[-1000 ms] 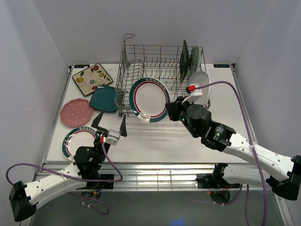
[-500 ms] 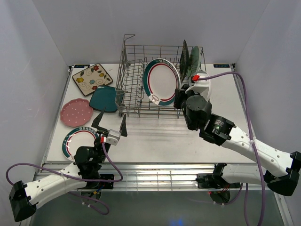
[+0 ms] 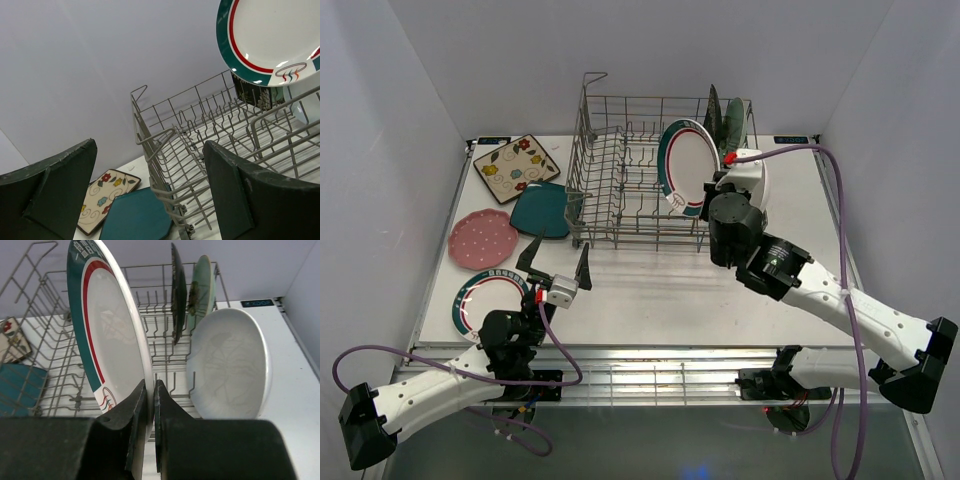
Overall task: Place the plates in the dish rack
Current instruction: Insert the plate into the dish rack.
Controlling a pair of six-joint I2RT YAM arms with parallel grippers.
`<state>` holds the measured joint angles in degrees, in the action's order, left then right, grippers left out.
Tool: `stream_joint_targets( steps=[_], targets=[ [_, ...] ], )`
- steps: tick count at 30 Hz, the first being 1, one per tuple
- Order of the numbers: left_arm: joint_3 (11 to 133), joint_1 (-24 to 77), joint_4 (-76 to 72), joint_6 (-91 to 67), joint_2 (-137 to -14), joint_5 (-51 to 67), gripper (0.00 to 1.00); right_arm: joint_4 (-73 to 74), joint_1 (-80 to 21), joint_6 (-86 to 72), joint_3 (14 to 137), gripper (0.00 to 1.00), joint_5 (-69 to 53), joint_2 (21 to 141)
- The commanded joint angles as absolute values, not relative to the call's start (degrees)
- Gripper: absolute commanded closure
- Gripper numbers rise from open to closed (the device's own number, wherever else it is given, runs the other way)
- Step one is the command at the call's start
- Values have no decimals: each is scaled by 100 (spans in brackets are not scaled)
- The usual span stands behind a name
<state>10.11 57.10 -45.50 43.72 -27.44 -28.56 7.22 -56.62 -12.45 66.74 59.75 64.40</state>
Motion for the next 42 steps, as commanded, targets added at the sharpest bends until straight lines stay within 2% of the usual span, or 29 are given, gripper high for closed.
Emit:
stream_joint_targets(
  steps=[1,24,42],
  targets=[
    [1063,5687,-4632,4403,-2751,-2900,2,149,-5546,-976,7075,92,6792,6539],
    [1055,5695,-4658,4421,-2786,-2892,2,580,-4887,-264,7769,92,7866,8085],
    [1046,5687,-4658,4430,-2769,-2900,2,580,-4518,-26,7919,92,7989,8841]
  ],
)
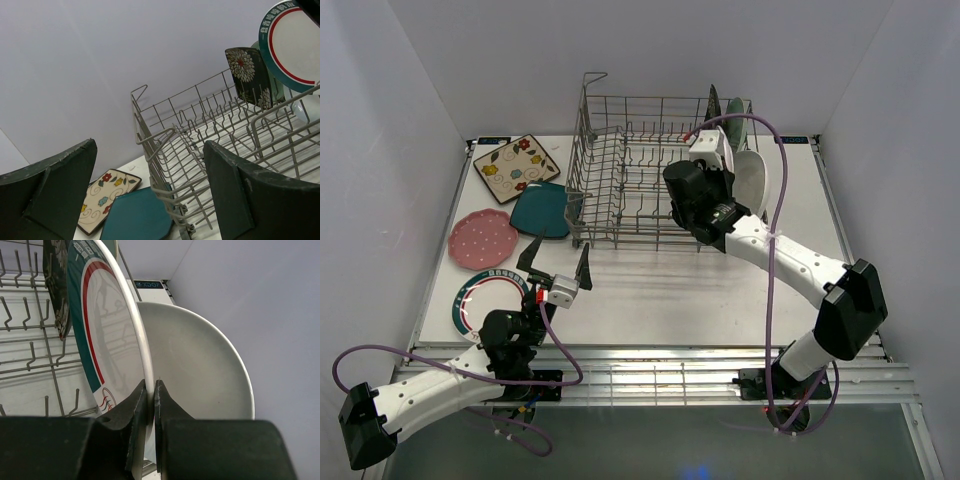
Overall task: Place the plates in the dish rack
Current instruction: Insert the plate into the dish rack.
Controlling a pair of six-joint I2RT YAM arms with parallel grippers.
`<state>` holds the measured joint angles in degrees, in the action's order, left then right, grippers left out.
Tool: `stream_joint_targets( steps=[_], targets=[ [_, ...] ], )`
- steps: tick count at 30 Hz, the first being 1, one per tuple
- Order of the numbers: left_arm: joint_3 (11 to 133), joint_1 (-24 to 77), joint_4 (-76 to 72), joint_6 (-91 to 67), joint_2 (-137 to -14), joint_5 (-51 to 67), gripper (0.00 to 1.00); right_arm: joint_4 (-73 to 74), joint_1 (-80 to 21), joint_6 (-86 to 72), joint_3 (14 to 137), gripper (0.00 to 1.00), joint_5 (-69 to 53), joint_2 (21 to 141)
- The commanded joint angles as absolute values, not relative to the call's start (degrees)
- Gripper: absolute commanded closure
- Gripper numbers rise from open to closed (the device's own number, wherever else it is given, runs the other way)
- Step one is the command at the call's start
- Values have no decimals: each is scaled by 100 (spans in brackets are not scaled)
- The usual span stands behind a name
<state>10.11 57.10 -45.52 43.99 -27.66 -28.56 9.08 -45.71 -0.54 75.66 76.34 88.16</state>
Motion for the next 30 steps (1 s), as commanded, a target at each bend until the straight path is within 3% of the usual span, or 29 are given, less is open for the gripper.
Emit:
stream_joint_targets(
  steps=[1,30],
  targets=[
    [1055,5695,-4658,4430,-2760,-2900,2,580,-4500,-26,7945,92,7989,8903],
    [1055,5695,-4658,4421,-2777,-2900,2,1591,-4149,-957,8561,92,7269,10055]
  ],
)
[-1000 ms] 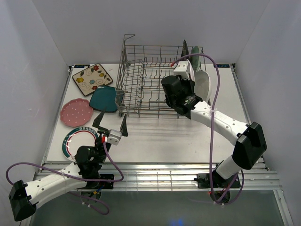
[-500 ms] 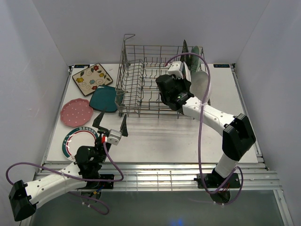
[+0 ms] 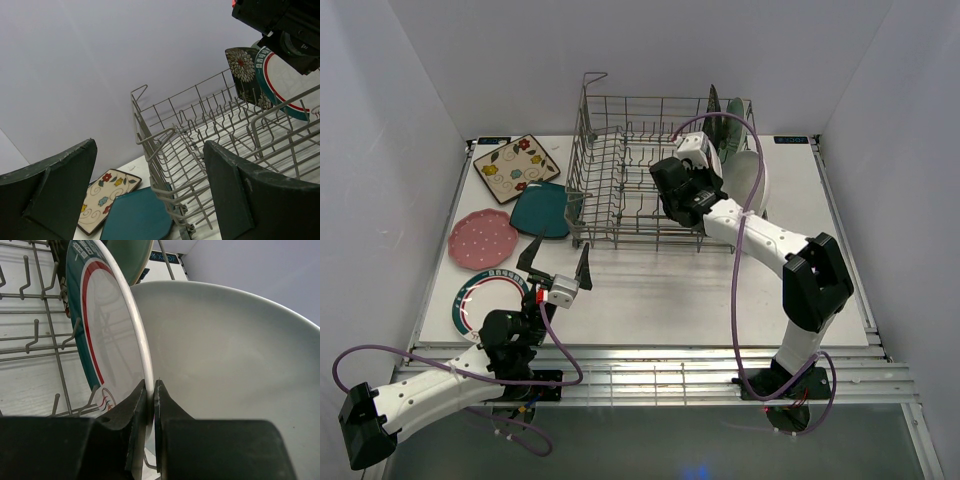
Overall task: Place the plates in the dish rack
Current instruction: Insert the plate into the dish rack.
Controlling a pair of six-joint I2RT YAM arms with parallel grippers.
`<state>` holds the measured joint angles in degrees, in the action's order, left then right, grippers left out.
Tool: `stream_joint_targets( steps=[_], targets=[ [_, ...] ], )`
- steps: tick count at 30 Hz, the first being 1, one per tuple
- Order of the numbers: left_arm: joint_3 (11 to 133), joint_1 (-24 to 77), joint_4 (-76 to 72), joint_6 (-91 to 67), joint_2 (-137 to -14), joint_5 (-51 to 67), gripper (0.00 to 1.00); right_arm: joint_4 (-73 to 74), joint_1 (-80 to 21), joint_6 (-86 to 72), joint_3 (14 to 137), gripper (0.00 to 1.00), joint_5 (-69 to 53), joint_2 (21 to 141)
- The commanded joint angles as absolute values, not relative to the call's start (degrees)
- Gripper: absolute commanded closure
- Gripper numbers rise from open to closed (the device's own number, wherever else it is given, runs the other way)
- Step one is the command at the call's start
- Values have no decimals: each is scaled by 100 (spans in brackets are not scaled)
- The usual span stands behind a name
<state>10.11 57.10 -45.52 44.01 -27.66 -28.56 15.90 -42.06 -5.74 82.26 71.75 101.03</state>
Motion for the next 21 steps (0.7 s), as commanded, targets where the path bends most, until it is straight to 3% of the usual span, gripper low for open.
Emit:
stream_joint_targets(
  steps=[1,13,21],
  targets=[
    [1055,5695,-4658,4421,-2769,-2900,2,1669,-4140,-1010,8569,92,7190,10063],
    [1046,5695,-4658,4421,-2812,-2900,2,2381,-4008,-1810,8578,92,6741,10037],
    [1037,5695,-4667,4421,-2874,-2892,2,2900,-4017,-2346,8570,70,6706,9818]
  ],
)
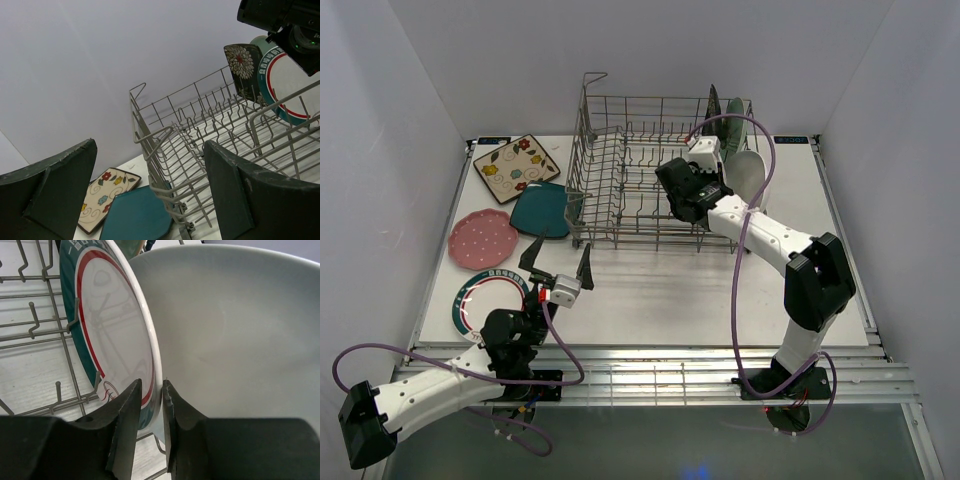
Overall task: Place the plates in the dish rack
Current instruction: Insert the plate into the dish rack.
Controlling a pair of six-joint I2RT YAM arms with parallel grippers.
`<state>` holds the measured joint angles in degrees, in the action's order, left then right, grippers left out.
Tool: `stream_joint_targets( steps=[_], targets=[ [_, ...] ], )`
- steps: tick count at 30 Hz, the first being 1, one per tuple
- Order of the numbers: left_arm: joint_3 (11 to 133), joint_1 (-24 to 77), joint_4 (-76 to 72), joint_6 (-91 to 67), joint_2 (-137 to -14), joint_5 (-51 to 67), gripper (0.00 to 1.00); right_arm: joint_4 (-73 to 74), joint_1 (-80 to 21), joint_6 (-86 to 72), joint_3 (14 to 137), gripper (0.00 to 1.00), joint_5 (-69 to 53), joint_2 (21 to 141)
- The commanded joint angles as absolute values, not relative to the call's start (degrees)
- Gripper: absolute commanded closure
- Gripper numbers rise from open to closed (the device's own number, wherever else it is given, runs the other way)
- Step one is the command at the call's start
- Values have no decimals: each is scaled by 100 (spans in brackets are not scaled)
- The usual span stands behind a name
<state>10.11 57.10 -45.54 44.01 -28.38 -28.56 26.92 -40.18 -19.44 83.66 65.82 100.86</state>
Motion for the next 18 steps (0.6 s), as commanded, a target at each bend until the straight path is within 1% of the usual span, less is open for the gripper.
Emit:
stream_joint_targets(
  steps=[1,2,3,7,15,18],
  targets=[
    [1046,5695,-4676,4412,-2891,-2883,2,2909,-4017,-2355,8552,68,6706,9730],
    [1037,5687,-4676,4412,-2892,-2883,2,2927,-4017,-2355,8526,67,6706,9686],
    [1046,5687,-4676,4412,-2900,-2892,2,2935,-4017,-2364,8508,62,6706,9633],
    [1072,5695,-4702,4403,-2927,-2953,2,3058,-4025,-2373,8517,56,6662,9344],
    [1318,5678,-5018,4368,-3295,-3445,2,3111,-4175,-2303,8446,48,6320,8781],
    [1572,5564,-4818,4263,-3401,-3489,2,3085,-4201,-2198,8438,46,5995,8570]
  ],
)
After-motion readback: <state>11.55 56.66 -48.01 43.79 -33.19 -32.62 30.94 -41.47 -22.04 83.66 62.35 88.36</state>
